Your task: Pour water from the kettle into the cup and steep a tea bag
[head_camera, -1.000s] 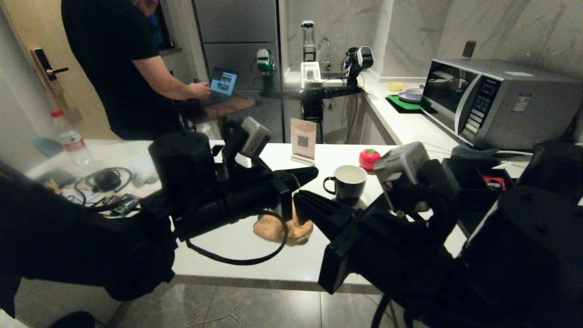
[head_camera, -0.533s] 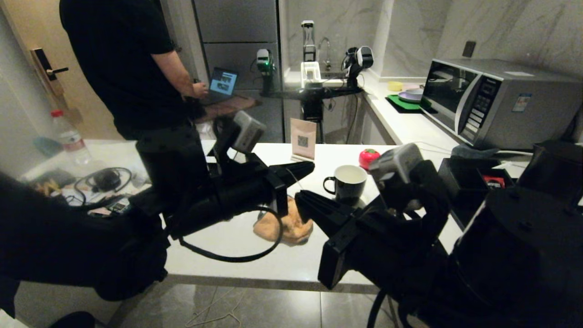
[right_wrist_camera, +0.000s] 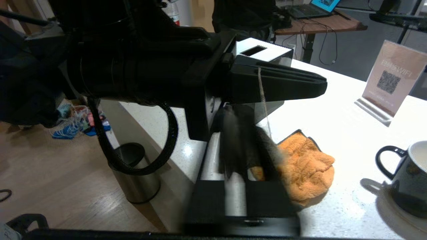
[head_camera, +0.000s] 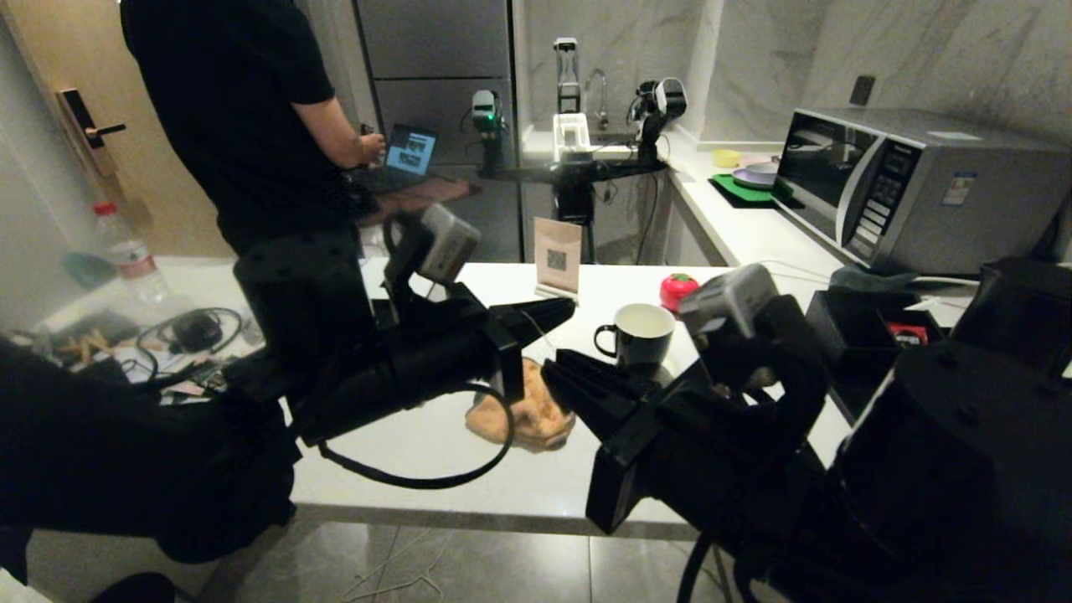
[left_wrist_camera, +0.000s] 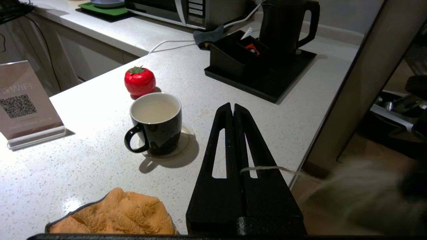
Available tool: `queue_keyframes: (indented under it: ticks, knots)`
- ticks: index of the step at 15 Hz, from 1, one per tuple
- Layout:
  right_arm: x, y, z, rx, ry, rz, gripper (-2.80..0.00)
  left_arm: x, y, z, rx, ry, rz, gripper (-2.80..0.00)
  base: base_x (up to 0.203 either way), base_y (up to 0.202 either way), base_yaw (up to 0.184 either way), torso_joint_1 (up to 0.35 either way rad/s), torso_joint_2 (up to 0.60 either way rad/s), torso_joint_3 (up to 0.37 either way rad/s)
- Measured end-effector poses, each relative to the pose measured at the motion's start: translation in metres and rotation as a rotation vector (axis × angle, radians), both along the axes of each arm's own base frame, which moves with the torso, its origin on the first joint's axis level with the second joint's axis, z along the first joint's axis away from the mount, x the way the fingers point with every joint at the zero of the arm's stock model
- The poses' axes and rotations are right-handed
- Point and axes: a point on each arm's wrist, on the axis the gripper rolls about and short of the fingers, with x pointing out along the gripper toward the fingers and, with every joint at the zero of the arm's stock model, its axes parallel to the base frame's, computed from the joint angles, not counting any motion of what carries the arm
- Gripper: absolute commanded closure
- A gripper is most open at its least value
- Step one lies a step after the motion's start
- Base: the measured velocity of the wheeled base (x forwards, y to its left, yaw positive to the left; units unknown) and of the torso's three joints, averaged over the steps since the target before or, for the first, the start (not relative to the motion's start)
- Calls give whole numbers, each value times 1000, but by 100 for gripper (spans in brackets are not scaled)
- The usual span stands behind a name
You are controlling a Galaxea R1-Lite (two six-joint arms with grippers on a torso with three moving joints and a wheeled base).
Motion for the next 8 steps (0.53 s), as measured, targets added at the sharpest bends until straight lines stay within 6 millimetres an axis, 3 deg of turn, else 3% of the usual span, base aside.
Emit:
queue_keyframes:
  ticks: [8]
  knots:
    - [1,0,7,26,-19,-7,-280,-5,2,-1,4,5,-3,0,0,0,0,0,0,0]
